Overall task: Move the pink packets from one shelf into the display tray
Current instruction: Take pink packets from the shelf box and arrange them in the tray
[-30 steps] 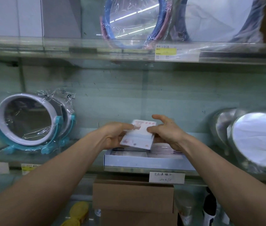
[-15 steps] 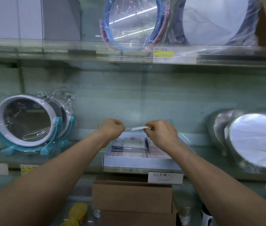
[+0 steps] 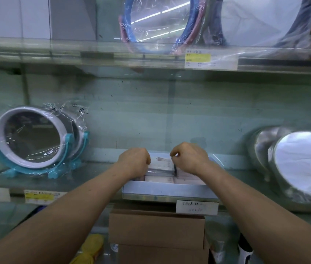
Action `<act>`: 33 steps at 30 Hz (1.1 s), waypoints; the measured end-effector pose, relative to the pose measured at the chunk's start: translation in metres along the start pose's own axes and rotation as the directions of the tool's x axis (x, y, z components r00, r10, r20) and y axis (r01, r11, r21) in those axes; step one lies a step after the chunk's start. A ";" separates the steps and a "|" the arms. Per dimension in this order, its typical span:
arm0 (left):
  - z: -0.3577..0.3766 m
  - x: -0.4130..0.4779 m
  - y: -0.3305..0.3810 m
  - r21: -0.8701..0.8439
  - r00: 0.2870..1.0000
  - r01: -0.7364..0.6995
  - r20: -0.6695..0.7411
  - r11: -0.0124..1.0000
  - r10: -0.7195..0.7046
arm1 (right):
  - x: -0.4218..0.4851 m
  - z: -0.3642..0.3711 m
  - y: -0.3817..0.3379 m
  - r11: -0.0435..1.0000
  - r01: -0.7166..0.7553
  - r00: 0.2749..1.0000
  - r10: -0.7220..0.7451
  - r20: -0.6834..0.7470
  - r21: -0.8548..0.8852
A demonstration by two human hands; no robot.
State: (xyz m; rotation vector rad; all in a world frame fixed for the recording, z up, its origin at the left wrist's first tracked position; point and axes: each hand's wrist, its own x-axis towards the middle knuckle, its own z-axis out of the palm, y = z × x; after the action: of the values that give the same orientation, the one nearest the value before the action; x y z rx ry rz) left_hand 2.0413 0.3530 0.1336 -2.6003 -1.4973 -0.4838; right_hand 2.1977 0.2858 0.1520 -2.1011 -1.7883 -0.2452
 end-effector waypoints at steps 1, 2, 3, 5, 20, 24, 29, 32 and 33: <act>0.000 0.001 0.001 0.002 1.000 -0.009 -0.005 1.000 0.009 | -0.001 -0.002 0.005 1.000 -0.004 1.000 0.004 -0.004 -0.012; 0.001 0.003 0.002 -0.004 1.000 -0.023 -0.005 1.000 0.022 | -0.002 -0.003 0.009 1.000 -0.003 1.000 0.003 0.000 -0.024; 0.001 0.004 0.005 -0.008 0.999 -0.039 0.000 0.999 0.039 | -0.003 -0.003 0.011 1.000 0.007 1.000 -0.006 0.010 -0.030; 0.001 0.007 0.011 0.004 0.998 -0.068 0.017 0.998 0.068 | -0.005 0.001 0.013 0.999 0.041 0.998 -0.041 0.040 -0.009; -0.011 0.011 0.027 0.073 0.986 -0.043 0.163 0.996 0.031 | 0.011 0.007 0.009 0.986 0.169 0.969 -0.165 0.184 -0.004; -0.007 0.009 0.029 0.089 0.990 -0.041 0.138 0.995 0.029 | 0.007 0.005 0.007 0.977 0.210 0.960 -0.212 0.184 0.030; 0.000 0.010 0.039 0.154 0.999 0.023 0.045 0.988 -0.031 | 0.002 0.012 0.010 0.978 0.209 0.951 -0.202 0.232 -0.006; -0.002 0.010 0.042 0.190 0.994 0.030 0.095 0.981 -0.049 | -0.005 0.000 0.012 0.973 0.230 0.943 -0.228 0.244 0.021; -0.003 0.009 0.041 0.205 0.994 0.030 0.101 0.978 -0.051 | -0.007 -0.003 0.013 0.973 0.231 0.944 -0.232 0.236 0.032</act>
State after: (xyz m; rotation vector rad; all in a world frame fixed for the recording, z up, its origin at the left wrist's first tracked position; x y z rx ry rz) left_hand 2.0803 0.3388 0.1425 -2.4763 -1.5442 -0.1863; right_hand 2.2095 0.2764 0.1504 -1.9857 -2.1771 -0.0495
